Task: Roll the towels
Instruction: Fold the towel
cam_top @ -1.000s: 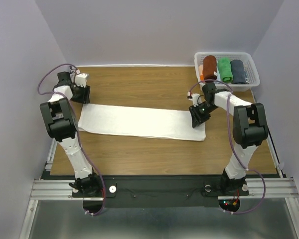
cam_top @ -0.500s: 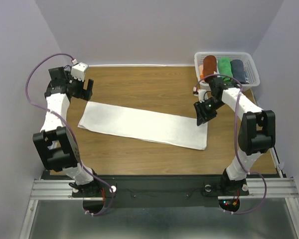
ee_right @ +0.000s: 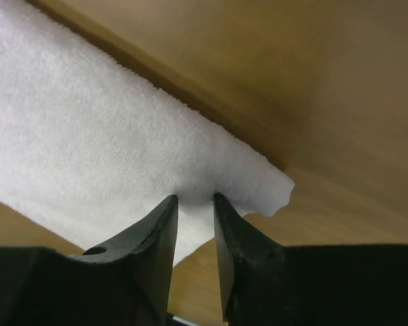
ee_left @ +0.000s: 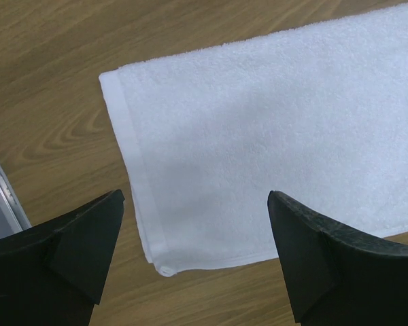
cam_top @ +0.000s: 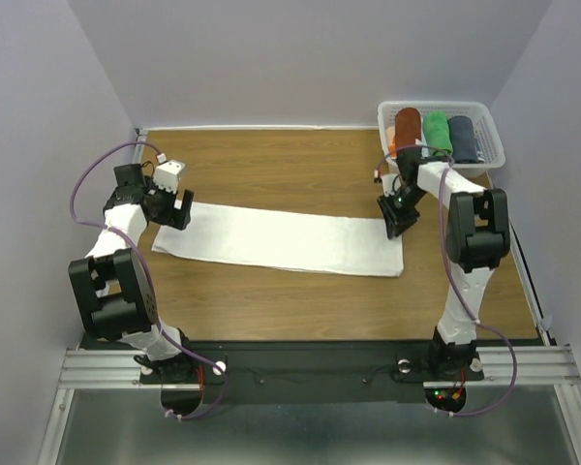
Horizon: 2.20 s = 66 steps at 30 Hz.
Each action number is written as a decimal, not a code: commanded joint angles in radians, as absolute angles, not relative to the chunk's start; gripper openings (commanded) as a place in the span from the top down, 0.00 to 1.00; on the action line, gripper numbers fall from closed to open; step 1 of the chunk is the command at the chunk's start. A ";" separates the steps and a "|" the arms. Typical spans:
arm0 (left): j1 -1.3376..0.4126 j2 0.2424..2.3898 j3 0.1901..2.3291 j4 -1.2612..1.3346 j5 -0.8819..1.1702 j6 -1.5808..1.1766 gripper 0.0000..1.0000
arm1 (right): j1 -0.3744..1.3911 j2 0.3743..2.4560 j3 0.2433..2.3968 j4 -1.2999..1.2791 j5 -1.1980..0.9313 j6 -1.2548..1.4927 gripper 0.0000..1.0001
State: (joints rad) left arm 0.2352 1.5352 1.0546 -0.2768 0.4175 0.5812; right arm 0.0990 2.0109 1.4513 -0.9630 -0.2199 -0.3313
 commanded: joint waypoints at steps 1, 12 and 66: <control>0.219 1.476 1.023 -0.227 0.420 0.560 0.01 | 0.065 2.114 1.665 -0.802 -0.126 -0.359 0.66; 0.189 1.390 0.956 -0.075 0.426 0.433 0.01 | 0.006 1.858 1.504 -0.874 -0.233 -0.148 0.30; 0.187 1.407 1.008 -0.127 0.440 0.408 0.01 | -0.155 1.787 1.396 -0.811 -0.518 -0.141 1.00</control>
